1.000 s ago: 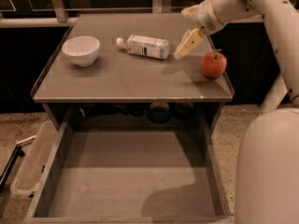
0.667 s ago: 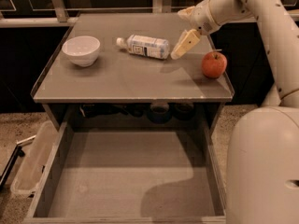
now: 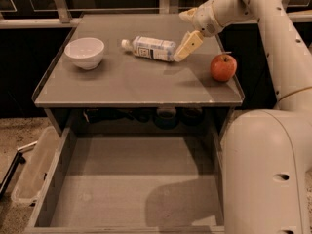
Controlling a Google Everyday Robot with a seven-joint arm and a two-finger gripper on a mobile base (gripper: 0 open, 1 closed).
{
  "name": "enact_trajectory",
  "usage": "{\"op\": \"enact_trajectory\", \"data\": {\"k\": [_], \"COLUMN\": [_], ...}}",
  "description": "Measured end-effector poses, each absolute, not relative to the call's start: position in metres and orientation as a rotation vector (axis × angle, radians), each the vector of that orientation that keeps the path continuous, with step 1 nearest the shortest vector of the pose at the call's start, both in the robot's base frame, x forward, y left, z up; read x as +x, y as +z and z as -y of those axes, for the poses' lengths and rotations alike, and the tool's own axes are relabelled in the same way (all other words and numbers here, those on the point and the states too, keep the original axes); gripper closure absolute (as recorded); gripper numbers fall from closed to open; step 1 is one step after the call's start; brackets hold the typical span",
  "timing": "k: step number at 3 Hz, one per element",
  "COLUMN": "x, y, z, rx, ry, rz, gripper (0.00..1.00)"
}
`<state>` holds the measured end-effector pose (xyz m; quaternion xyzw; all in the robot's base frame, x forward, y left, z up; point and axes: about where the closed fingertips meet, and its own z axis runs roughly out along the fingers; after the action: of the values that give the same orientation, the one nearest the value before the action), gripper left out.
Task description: Place blue plastic bottle into top drawer
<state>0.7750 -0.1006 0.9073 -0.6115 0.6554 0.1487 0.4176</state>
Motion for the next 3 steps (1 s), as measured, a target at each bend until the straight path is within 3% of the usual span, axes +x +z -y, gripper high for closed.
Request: {"op": "enact_trajectory", "data": {"k": [3], "x": [0.775], "y": [0.876], "z": [0.074], "rx": [-1.625], "ry": [0.390], "rz": [-1.868], "gripper": [0.00]}}
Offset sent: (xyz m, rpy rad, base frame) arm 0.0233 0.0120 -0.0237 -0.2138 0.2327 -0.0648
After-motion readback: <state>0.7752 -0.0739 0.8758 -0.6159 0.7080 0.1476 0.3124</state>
